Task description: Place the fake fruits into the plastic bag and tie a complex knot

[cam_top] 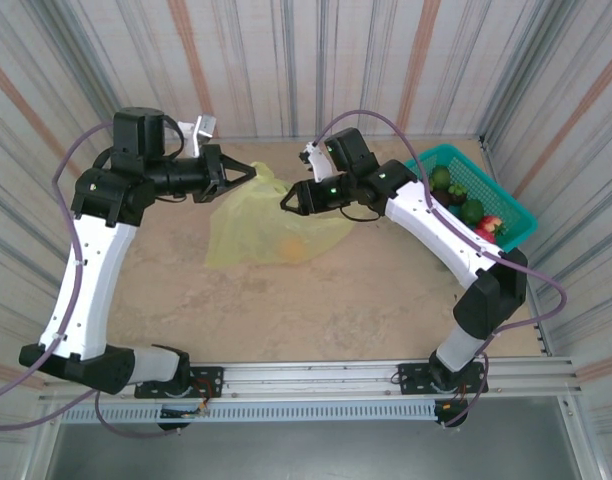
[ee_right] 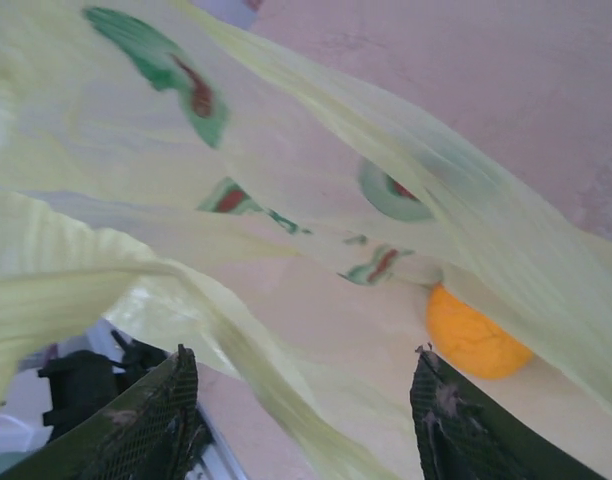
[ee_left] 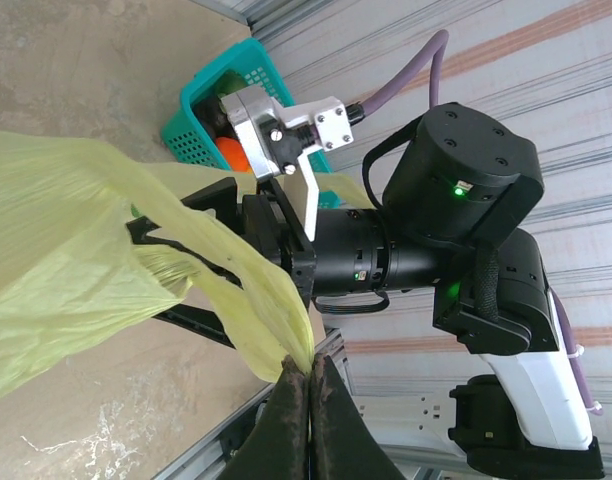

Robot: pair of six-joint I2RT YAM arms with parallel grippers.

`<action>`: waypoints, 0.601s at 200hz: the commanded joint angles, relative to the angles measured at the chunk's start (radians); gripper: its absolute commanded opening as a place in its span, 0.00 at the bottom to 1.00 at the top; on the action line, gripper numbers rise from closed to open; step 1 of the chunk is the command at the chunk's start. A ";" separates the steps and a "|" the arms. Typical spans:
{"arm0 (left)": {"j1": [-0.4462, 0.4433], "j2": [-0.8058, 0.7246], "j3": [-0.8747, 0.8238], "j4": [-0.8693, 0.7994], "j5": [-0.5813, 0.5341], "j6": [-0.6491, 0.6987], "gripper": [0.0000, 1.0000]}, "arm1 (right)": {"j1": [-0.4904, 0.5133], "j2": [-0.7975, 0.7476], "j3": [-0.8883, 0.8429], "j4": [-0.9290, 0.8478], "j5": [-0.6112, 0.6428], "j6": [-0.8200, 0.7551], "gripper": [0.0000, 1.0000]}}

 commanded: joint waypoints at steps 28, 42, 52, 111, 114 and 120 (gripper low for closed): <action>0.003 -0.047 -0.048 0.069 -0.027 0.027 0.00 | -0.059 -0.052 -0.030 0.139 -0.134 0.086 0.53; 0.003 -0.094 -0.157 0.216 -0.028 -0.056 0.00 | -0.076 -0.067 -0.031 0.150 -0.144 0.095 0.54; 0.003 -0.118 -0.223 0.319 -0.027 -0.122 0.00 | -0.085 -0.076 -0.025 0.141 -0.145 0.095 0.55; 0.003 -0.102 -0.238 0.369 -0.033 -0.167 0.00 | -0.198 -0.170 0.048 0.079 -0.104 0.122 0.56; 0.003 -0.101 -0.235 0.369 -0.033 -0.168 0.00 | -0.210 -0.174 0.050 0.082 -0.105 0.131 0.56; 0.003 -0.098 -0.229 0.368 -0.032 -0.171 0.00 | -0.236 -0.185 0.049 0.090 -0.106 0.152 0.56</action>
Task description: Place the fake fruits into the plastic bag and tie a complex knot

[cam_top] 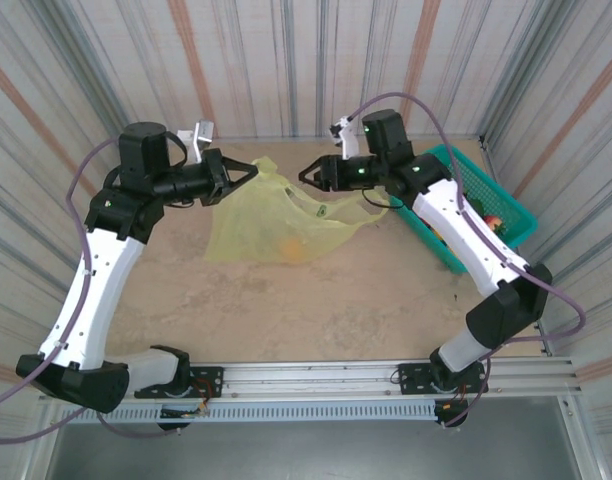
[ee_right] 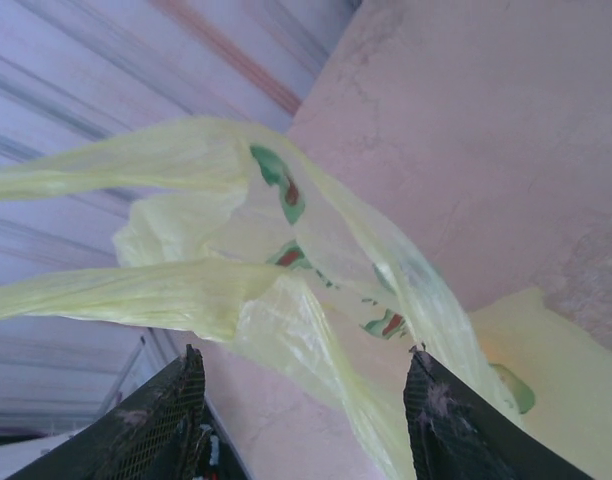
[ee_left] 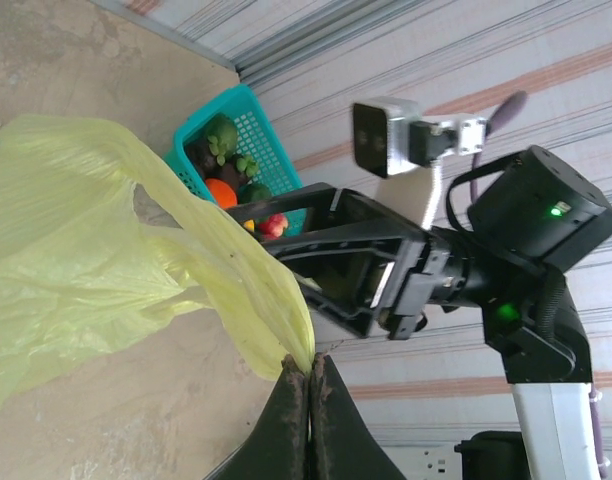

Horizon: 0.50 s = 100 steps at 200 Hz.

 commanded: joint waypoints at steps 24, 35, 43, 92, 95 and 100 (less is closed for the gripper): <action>0.003 0.013 0.048 0.037 0.003 -0.031 0.00 | -0.187 -0.119 0.020 0.007 0.077 0.166 0.61; 0.003 0.017 0.051 0.035 0.001 -0.037 0.00 | -0.248 -0.136 -0.019 -0.035 0.172 0.207 0.63; 0.004 0.020 0.055 0.037 -0.001 -0.044 0.00 | -0.296 -0.142 -0.059 -0.066 0.235 0.229 0.65; 0.004 0.039 0.086 0.013 -0.004 -0.072 0.00 | -0.450 -0.022 -0.197 -0.259 0.569 0.127 0.69; 0.004 0.041 0.086 0.011 -0.004 -0.074 0.00 | -0.456 -0.019 -0.197 -0.266 0.581 0.133 0.69; 0.004 0.040 0.086 0.009 -0.004 -0.077 0.00 | -0.465 0.007 -0.195 -0.297 0.628 0.158 0.69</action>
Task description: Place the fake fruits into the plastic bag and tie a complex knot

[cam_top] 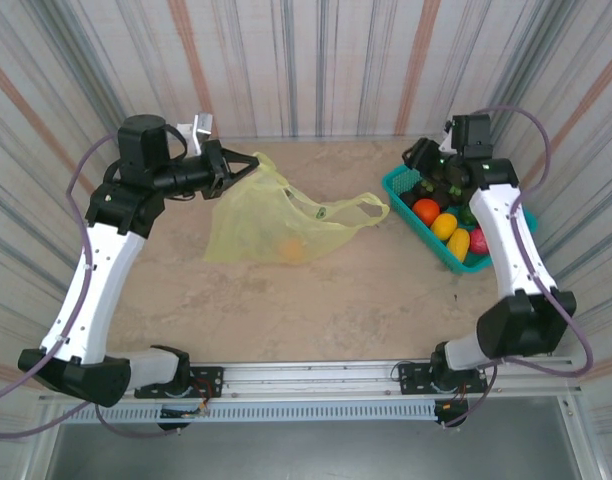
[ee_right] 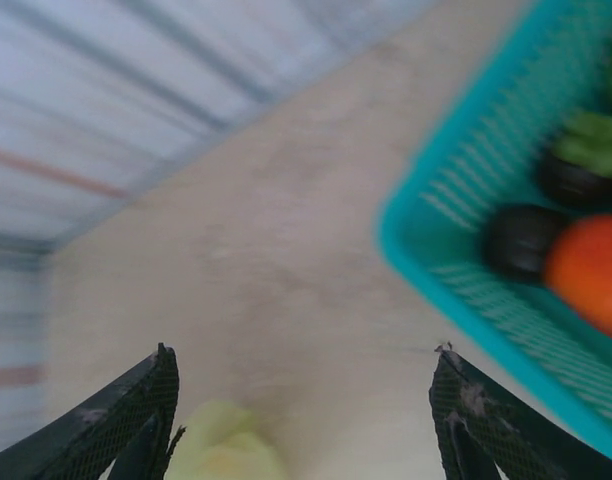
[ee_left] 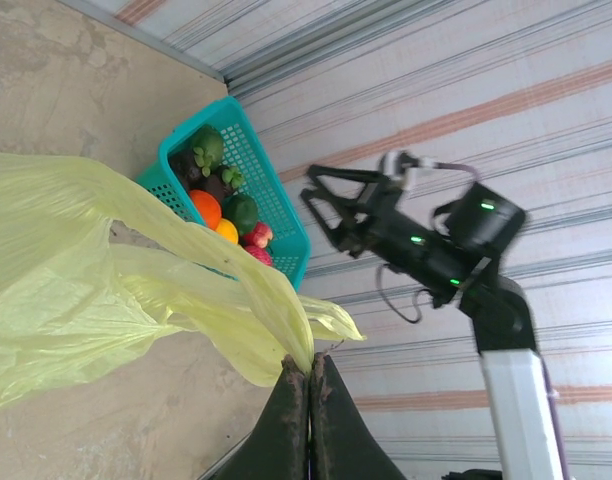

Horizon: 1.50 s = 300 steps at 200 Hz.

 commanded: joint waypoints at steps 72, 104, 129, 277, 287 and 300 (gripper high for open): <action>0.011 0.025 0.035 0.013 0.022 -0.040 0.00 | -0.080 0.272 0.026 -0.222 0.186 0.212 0.73; 0.014 0.028 0.039 0.022 0.021 -0.042 0.00 | -0.086 0.389 0.117 -0.226 0.206 0.213 0.73; 0.016 0.030 0.043 0.019 0.016 -0.039 0.00 | -0.090 0.478 0.184 -0.229 0.198 0.207 0.73; 0.015 0.033 0.104 -0.052 -0.007 0.002 0.00 | -0.082 0.574 0.187 -0.154 0.187 0.103 0.66; 0.015 0.033 0.110 -0.059 -0.007 0.005 0.00 | -0.075 0.529 0.167 -0.145 0.203 0.086 0.66; 0.016 0.033 0.119 -0.073 -0.011 0.013 0.00 | -0.072 0.455 0.129 -0.126 0.198 0.084 0.65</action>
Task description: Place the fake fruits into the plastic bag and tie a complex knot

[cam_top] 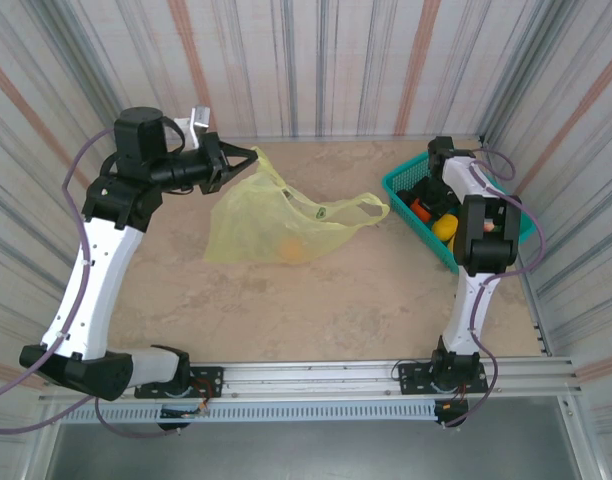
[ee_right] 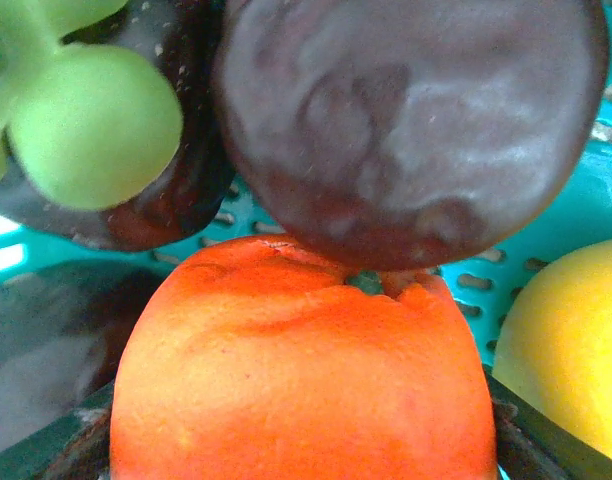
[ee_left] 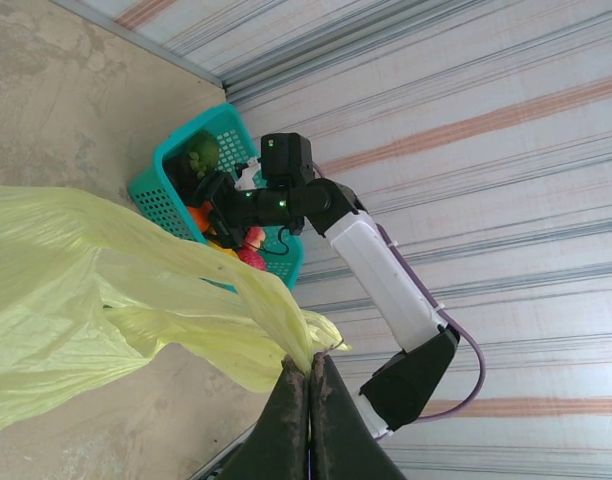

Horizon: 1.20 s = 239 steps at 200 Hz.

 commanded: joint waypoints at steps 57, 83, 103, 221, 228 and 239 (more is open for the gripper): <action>0.008 -0.031 0.015 -0.056 -0.026 0.040 0.00 | 0.081 -0.432 -0.028 -0.018 0.042 -0.086 0.64; 0.009 -0.032 0.037 -0.092 -0.035 0.059 0.00 | 0.195 -0.521 0.078 0.027 -0.027 -0.088 0.64; 0.009 -0.033 0.049 -0.118 -0.045 0.071 0.00 | 0.328 -0.563 0.170 0.109 -0.100 -0.156 0.64; 0.014 -0.041 0.109 -0.167 0.000 0.146 0.00 | 0.685 -0.569 0.225 -0.111 -0.380 -0.369 0.61; 0.019 -0.041 0.111 -0.173 0.007 0.148 0.00 | 0.690 -0.569 0.214 -0.108 -0.396 -0.366 0.61; 0.026 -0.046 0.108 -0.176 0.016 0.146 0.00 | 0.704 -0.564 0.213 -0.113 -0.391 -0.368 0.61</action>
